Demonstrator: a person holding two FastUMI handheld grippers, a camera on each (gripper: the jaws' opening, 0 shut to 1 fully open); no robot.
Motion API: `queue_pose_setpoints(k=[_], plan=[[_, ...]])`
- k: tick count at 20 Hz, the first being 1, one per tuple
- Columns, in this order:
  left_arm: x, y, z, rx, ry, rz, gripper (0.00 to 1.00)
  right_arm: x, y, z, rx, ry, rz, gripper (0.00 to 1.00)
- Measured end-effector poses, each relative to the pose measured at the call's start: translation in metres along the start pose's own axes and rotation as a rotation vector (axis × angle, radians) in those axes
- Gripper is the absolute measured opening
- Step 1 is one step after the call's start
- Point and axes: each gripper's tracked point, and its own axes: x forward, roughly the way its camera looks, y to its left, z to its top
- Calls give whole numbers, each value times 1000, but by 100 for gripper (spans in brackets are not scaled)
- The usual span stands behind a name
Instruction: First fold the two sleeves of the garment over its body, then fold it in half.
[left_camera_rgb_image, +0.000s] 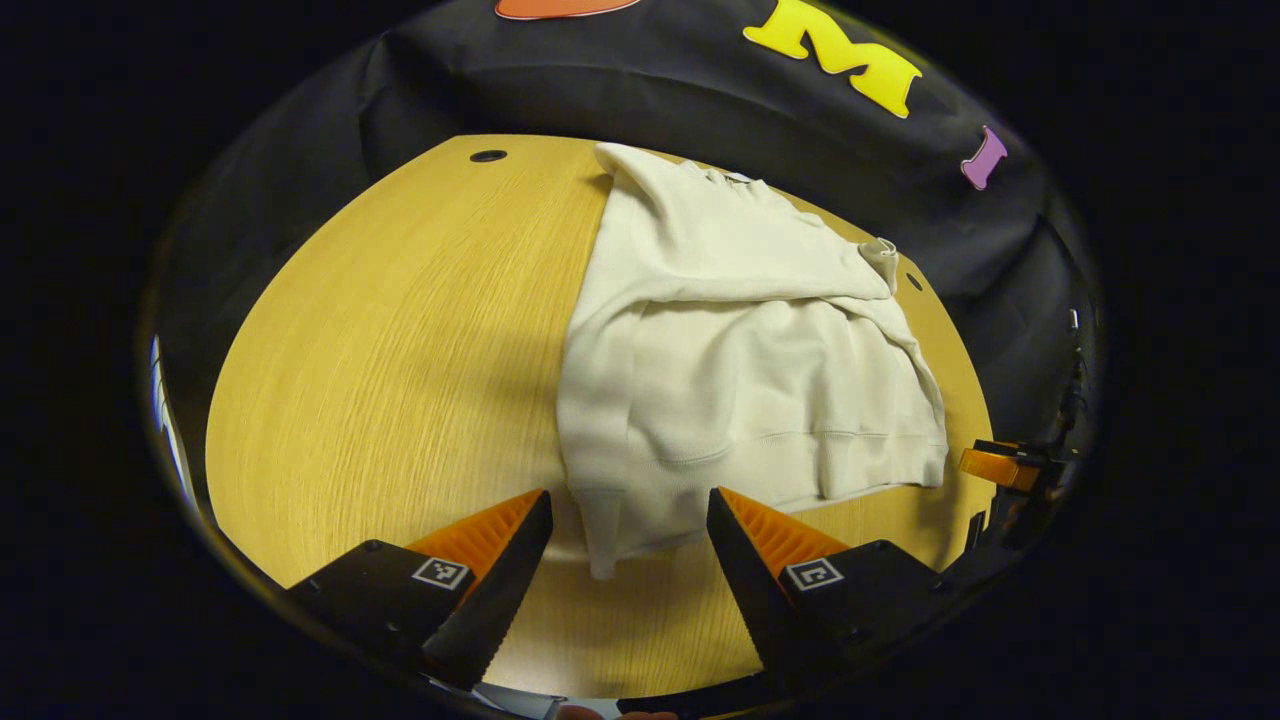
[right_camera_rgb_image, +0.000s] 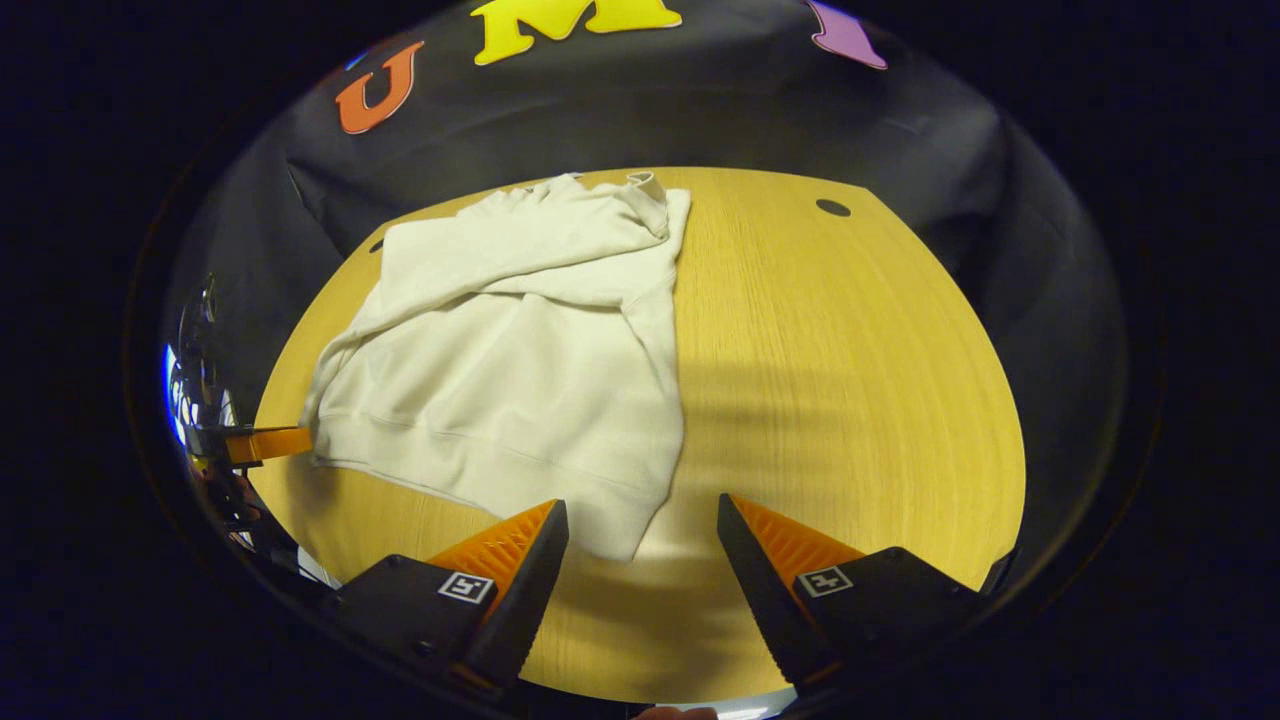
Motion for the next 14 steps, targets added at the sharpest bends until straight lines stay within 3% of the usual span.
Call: queue_pose_setpoints(k=[1,4,5,8,12,13,14], plan=[[2,0,0,-7,11,1,99,5,2,-2,-4,9,-4,90],[5,-1,-1,-14,24,1,100,17,10,-4,-9,29,-23,94],[6,-1,-2,-14,25,7,97,21,11,-8,-9,41,-31,90],[11,3,0,-21,39,69,89,25,16,-9,-20,50,-45,94],[12,16,-5,-45,45,176,61,26,17,-4,-8,37,-44,91],[12,14,-2,-57,39,174,46,29,17,0,-6,20,-36,82],[12,12,-1,-60,34,174,40,31,19,1,-6,14,-25,71]])
